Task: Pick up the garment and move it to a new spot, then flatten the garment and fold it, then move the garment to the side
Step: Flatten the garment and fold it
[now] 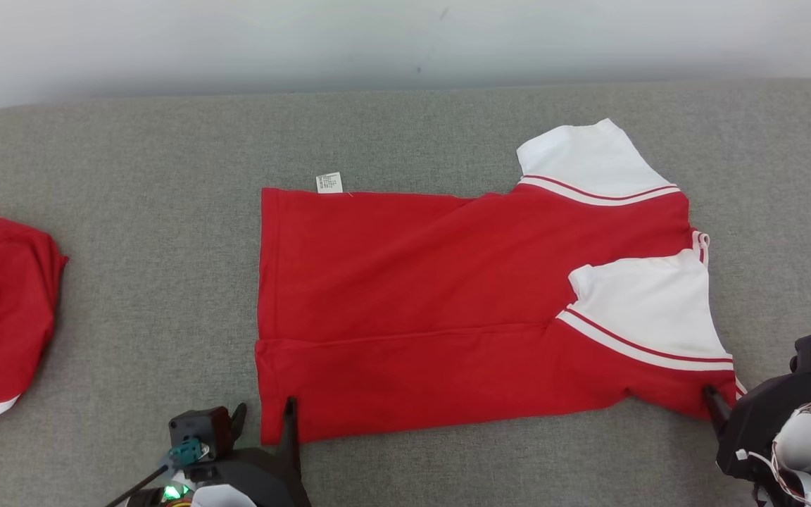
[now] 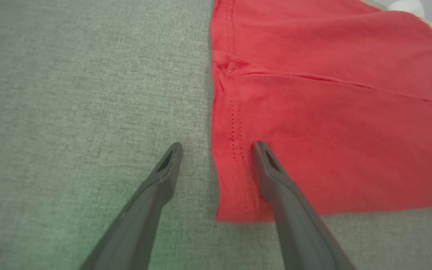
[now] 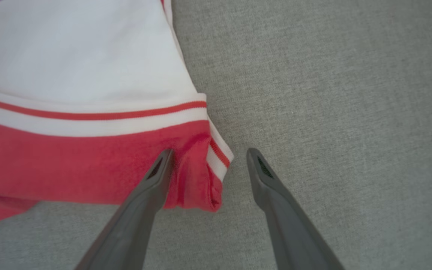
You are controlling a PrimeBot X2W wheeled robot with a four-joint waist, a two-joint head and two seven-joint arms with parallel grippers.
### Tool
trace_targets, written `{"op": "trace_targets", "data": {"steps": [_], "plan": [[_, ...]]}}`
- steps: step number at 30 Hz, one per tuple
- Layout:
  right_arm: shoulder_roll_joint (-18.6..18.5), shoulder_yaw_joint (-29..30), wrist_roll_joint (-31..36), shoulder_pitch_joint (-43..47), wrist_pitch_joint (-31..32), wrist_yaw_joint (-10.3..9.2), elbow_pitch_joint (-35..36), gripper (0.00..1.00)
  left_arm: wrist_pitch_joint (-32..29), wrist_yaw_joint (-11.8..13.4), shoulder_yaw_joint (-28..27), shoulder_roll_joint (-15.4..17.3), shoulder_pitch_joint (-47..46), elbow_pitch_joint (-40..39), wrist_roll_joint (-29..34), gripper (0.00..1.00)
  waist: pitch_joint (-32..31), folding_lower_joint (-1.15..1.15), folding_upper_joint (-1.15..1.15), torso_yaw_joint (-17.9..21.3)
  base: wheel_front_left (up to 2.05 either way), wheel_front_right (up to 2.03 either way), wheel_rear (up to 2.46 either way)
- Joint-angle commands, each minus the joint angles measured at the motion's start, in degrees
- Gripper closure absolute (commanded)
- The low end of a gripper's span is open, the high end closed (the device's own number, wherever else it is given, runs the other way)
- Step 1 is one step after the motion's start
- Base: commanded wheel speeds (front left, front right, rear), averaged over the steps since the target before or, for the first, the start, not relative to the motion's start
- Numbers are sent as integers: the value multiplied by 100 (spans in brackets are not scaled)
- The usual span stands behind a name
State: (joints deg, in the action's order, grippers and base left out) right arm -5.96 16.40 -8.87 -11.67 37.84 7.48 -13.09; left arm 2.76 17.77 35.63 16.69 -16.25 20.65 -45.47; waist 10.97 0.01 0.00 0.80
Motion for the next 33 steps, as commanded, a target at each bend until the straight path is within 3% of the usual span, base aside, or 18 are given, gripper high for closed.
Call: {"op": "trace_targets", "data": {"steps": [1,4,5,6,7,8,17,29,30,31,32,33], "plan": [[36,26,70,-47,30,4,-66,0,-98,-21,50,-28,-75,79,-43,0,17,-1,0,-10,0,0,0],[55,15,81,-75,115,4,-166,4,-378,-64,140,-80,-94,216,-127,4,28,-1,0,-12,0,0,0],[70,8,58,-74,156,4,-194,31,-471,-81,175,-93,-83,253,-155,16,28,-1,0,-12,0,0,0],[81,-21,33,-69,188,4,-213,66,-539,-87,194,-109,-78,273,-201,60,26,-1,0,-11,0,0,0],[81,-21,33,-69,188,4,-213,66,-539,-87,194,-109,-78,273,-201,60,26,-1,0,-11,0,0,0],[85,-92,-27,-43,215,4,-224,100,-645,-159,231,-128,-62,293,-273,100,16,-1,0,-10,0,0,0],[57,-14,-429,359,494,4,395,100,-952,-235,173,168,170,15,-465,100,-147,-1,0,-43,0,0,0],[168,153,-528,1143,1004,4,1459,100,-1134,106,-21,631,621,-824,-602,100,-299,-1,0,52,0,0,0],[185,145,-521,1182,1007,4,1482,99,-1155,133,-16,649,659,-857,-607,91,-299,-1,0,61,0,0,0],[196,136,-509,1208,999,4,1496,53,-1191,162,-7,659,693,-885,-605,56,-296,-1,0,70,0,0,0],[212,154,-486,1225,1000,4,1483,0,-1220,215,-26,650,733,-903,-646,0,-293,-1,0,77,0,0,0],[226,155,-467,1229,974,4,1479,0,-1236,254,-35,641,761,-925,-653,0,-290,-1,0,83,0,0,0]]}}
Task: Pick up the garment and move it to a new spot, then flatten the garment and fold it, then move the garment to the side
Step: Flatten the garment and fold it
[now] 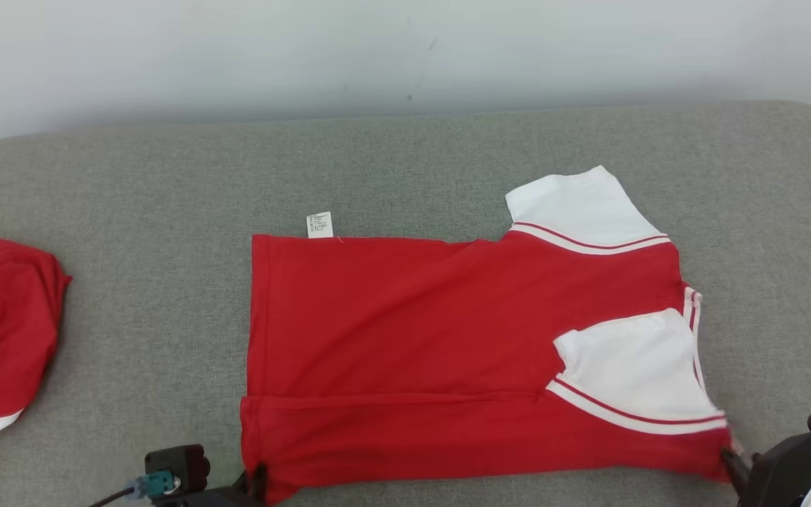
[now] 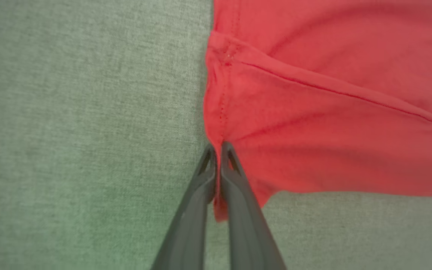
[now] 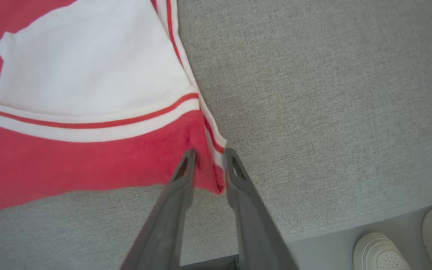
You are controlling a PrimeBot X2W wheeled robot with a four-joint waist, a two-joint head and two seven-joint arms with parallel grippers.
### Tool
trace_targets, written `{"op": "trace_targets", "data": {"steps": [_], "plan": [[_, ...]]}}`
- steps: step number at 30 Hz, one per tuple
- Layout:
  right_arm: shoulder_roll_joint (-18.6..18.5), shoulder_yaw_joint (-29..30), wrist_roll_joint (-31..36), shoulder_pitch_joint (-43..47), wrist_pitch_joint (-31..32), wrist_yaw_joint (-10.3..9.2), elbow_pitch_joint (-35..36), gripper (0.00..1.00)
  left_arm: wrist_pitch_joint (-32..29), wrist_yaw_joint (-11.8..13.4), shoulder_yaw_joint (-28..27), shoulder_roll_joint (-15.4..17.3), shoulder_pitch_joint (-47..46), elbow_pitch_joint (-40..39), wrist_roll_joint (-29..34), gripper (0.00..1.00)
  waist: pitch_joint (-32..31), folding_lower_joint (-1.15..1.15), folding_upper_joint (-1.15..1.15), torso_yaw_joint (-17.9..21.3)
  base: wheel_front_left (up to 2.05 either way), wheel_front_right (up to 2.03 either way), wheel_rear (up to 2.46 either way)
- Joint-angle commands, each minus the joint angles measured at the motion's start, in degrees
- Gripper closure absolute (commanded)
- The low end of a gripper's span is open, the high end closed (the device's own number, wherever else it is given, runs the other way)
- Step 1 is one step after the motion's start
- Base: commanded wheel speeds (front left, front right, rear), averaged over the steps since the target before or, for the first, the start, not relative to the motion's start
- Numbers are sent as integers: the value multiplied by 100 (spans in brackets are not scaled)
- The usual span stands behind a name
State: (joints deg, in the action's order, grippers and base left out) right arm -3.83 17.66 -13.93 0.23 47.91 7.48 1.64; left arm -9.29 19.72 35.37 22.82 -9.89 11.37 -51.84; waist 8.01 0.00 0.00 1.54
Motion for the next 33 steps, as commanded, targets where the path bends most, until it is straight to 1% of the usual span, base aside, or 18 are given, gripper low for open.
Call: {"op": "trace_targets", "data": {"steps": [1,7,9,12,16,17,19,24,26,28,31,33], "plan": [[31,17,43,40,-54,4,1,0,-60,80,-5,24,157,-26,-41,0,8,0,0,13,0,0,0],[22,47,108,-170,-155,4,161,0,-20,294,-172,184,215,-300,-49,0,28,0,0,17,0,0,0],[-44,82,112,-345,-141,4,252,0,-4,329,-250,238,100,-441,-27,0,56,0,0,20,0,0,0],[-231,50,155,-757,-50,4,328,0,-44,312,-383,363,-167,-587,-15,0,145,0,0,36,0,0,0],[-503,-167,79,-1558,46,4,185,0,-169,156,-443,448,-799,-583,76,0,354,0,0,57,0,0,0],[-503,-167,79,-1558,46,4,185,0,-169,156,-443,448,-799,-583,76,0,354,0,0,57,0,0,0],[-612,-347,59,-1999,82,4,-23,0,-327,65,-333,522,-1211,-441,235,0,482,0,0,79,0,0,0],[-778,-759,-83,-3173,91,4,-646,0,-658,-166,-228,408,-2267,-71,372,0,966,0,0,126,0,0,0],[-801,-762,-149,-3637,51,4,-945,0,-791,-251,-157,339,-2677,171,455,0,1169,0,0,104,0,0,0],[-902,-701,-145,-4033,41,4,-1182,0,-959,-321,-31,272,-3127,430,569,0,1413,0,0,38,0,0,0],[-1062,-702,17,-4518,-60,4,-1481,0,-982,-390,14,106,-3639,801,672,0,1710,0,0,-5,0,0,0],[-1133,-715,80,-4767,-169,4,-1664,0,-1017,-409,107,75,-3920,1083,828,0,1862,0,0,-28,0,0,0]]}}
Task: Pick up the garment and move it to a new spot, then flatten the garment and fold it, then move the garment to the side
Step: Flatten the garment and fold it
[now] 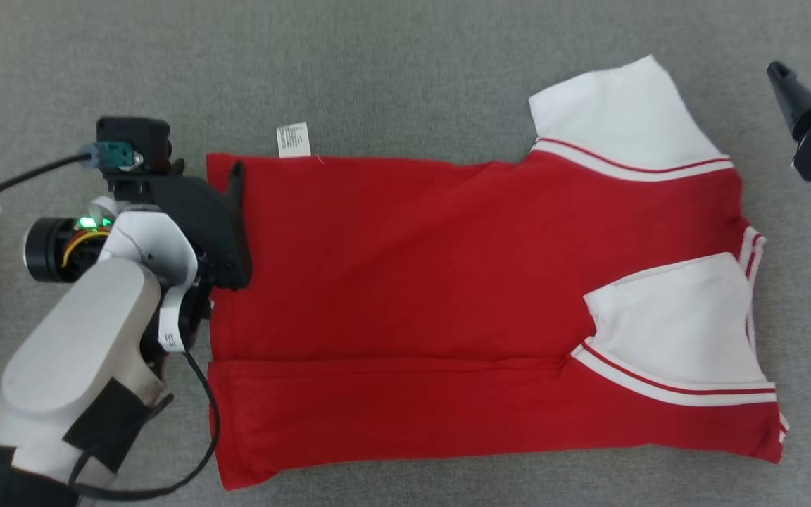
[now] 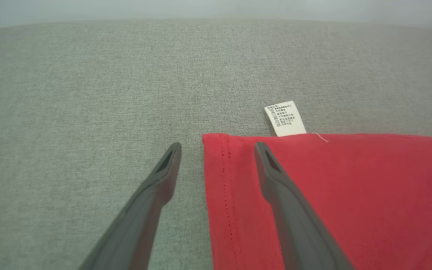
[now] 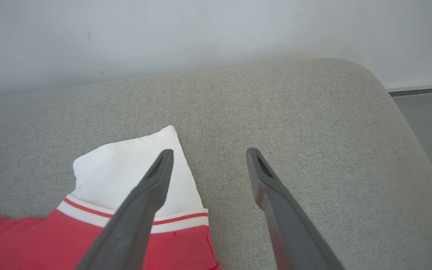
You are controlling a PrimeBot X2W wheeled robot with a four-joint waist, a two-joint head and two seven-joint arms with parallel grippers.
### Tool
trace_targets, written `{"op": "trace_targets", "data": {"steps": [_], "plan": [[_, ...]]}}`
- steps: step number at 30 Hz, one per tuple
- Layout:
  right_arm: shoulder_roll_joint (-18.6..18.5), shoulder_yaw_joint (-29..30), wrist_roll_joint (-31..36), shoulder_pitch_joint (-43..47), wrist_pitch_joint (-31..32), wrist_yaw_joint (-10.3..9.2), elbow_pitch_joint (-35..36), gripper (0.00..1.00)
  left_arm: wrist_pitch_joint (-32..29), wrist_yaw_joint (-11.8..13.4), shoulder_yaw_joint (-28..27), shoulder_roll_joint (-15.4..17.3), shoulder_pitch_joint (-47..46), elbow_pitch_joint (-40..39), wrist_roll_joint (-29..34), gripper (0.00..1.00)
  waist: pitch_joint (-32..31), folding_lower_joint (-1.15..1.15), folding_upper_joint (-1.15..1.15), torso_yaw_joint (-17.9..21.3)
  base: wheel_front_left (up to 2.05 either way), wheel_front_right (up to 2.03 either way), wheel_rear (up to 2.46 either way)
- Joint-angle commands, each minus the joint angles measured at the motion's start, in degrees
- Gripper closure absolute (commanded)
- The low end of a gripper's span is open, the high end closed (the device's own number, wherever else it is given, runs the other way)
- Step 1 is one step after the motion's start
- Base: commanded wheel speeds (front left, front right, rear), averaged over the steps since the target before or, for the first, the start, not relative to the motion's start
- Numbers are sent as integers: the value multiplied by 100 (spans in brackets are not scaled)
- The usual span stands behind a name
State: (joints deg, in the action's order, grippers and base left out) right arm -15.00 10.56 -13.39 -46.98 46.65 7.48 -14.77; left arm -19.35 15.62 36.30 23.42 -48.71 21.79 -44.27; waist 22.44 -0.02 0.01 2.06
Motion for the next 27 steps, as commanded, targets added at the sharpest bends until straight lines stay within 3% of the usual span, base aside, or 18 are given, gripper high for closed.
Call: {"op": "trace_targets", "data": {"steps": [1,14,16,17,19,22,24,27], "plan": [[-37,-16,58,-143,-83,4,-101,0,-32,-11,43,-16,-156,161,108,0,483,2,-1,-90,0,0,0],[-238,-512,47,-640,-296,4,-753,0,-532,-335,360,-175,-675,1013,104,0,736,2,-1,-196,0,0,0],[-288,-585,73,-720,-242,4,-782,0,-777,-403,433,-212,-712,1056,44,21,767,2,-1,-212,0,0,0],[-307,-615,80,-759,-227,4,-800,0,-915,-426,469,-213,-732,1072,6,54,778,2,-1,-219,0,0,0],[-359,-691,118,-836,-161,4,-842,0,-1185,-493,524,-181,-770,1088,-54,70,787,2,-1,-226,0,0,0],[-384,-807,156,-953,-74,4,-926,0,-1546,-550,586,-152,-850,1048,-93,82,792,2,-1,-217,0,0,0],[-365,-884,169,-1030,-18,4,-993,0,-1808,-574,613,-115,-898,1033,-170,100,803,2,-1,-206,0,0,0],[-361,-1023,224,-1176,46,4,-1133,0,-2180,-679,652,-21,-985,998,-275,100,851,2,-1,-199,0,0,0]]}}
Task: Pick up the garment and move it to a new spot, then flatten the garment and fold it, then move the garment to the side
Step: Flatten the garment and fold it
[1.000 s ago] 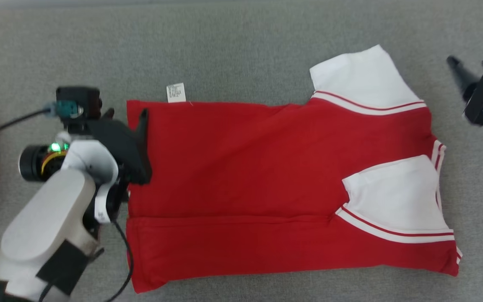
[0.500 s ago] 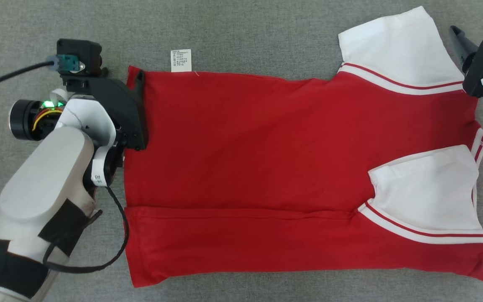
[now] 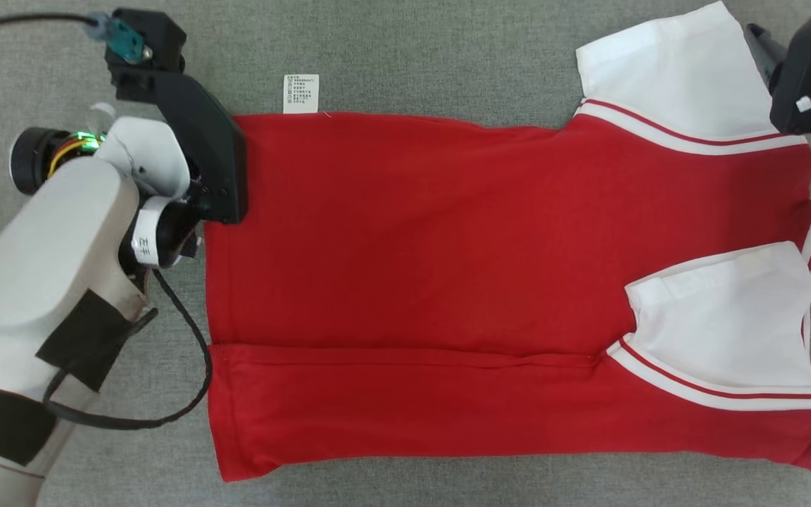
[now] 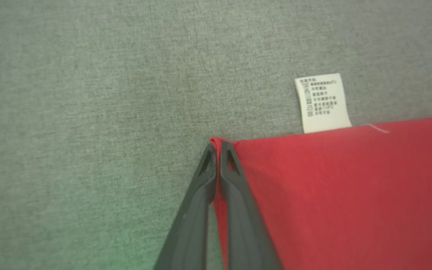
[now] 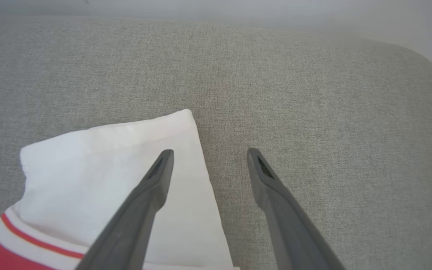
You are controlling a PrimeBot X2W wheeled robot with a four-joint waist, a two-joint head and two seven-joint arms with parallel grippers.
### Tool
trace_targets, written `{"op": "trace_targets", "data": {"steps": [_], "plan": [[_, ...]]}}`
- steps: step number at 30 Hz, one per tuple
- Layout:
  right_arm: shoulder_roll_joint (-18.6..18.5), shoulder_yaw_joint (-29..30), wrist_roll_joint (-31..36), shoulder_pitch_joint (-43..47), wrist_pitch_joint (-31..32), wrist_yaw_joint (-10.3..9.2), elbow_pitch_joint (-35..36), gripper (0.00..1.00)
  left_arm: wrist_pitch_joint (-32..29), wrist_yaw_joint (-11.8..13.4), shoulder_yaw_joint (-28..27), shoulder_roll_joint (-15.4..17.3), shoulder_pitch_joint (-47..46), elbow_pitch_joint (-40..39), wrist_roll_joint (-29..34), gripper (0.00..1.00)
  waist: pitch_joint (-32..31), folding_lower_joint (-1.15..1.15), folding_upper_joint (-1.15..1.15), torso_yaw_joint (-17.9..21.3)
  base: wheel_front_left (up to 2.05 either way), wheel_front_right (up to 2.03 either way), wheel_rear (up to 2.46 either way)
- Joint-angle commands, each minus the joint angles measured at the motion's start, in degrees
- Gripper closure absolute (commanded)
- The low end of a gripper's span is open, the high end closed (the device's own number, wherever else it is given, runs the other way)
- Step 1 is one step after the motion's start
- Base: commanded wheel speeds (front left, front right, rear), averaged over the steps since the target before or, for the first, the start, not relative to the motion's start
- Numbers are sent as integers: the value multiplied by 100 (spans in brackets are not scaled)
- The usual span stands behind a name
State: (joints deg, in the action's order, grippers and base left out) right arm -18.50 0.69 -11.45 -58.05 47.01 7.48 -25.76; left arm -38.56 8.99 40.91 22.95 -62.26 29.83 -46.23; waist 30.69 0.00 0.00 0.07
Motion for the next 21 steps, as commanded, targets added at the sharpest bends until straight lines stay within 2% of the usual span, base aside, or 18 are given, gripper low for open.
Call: {"op": "trace_targets", "data": {"steps": [1,7,13,18,21], "plan": [[-34,-56,67,-134,-14,4,-81,0,-346,-26,208,30,333,153,-94,100,49,0,0,-7,0,0,0],[-75,-81,229,-459,-241,4,-529,0,-447,10,181,94,145,-143,-102,100,172,0,0,-125,0,0,0],[-297,-292,135,-580,-219,4,-965,0,-462,42,220,-12,148,-411,-125,100,235,0,0,-330,0,0,0],[-390,-569,-46,-725,-277,4,-1180,0,-402,84,249,-77,61,-623,-62,100,422,0,0,-419,0,0,0],[-373,-868,-222,-736,-109,7,-1318,0,-370,66,259,-76,85,-671,-75,100,470,0,0,-445,0,0,0]]}}
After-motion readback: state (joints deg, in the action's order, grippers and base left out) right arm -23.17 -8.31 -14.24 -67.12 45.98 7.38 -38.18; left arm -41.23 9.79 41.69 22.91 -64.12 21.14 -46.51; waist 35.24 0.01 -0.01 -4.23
